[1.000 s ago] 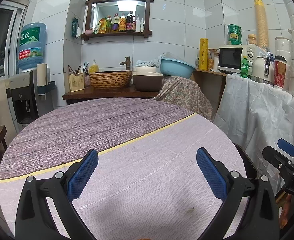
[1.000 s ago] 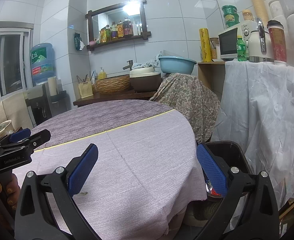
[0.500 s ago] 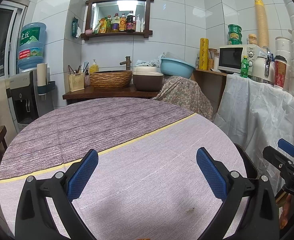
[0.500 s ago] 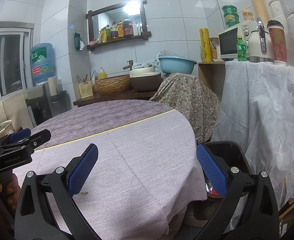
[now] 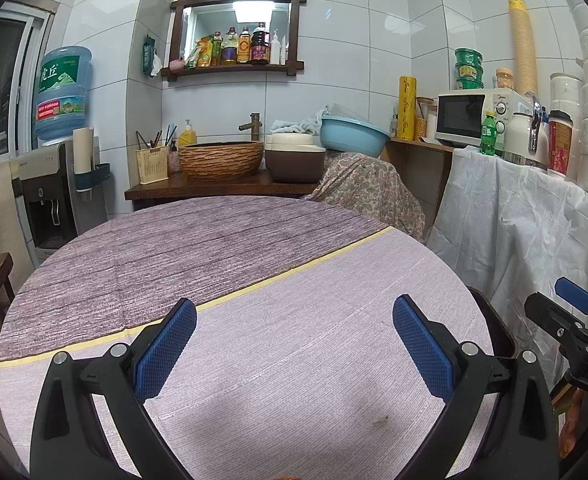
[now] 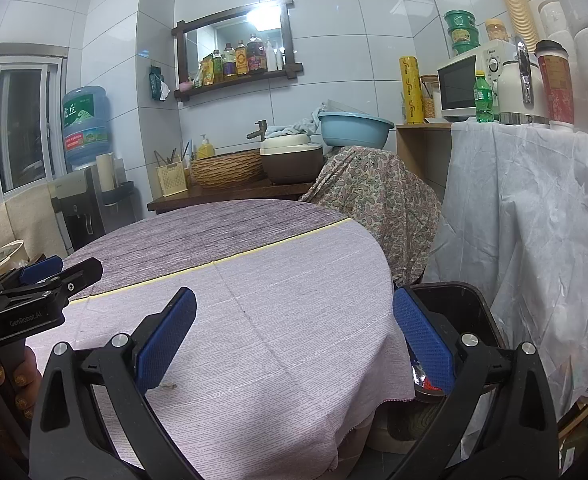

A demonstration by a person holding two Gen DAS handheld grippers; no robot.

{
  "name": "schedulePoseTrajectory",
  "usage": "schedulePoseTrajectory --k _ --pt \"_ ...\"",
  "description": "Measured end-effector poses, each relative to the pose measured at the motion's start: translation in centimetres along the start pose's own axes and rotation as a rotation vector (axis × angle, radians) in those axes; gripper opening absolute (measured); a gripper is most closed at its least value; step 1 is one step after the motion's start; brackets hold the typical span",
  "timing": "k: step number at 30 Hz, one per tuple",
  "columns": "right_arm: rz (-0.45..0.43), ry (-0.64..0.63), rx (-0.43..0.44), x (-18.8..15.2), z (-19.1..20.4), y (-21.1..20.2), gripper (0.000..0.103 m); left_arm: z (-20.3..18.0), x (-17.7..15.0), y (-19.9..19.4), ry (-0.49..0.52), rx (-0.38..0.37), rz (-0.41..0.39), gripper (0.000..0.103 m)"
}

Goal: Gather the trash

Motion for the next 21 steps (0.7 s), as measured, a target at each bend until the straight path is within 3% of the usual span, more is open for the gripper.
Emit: schedulePoseTrajectory --k 21 --pt "-0.001 0.001 0.001 -0.09 0.05 -0.06 0.097 0.07 0.08 0.2 -0.007 -0.012 0.003 0.098"
Point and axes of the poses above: each gripper's, at about its wrist camera, not at the fingertips, and y roughly the way its jaws point, z to its left, x to its top, the point moved 10 cm from there along y, roughly the way its jaws point, and after that the axes turned 9 degrees about -z, right-handed, at the moved point
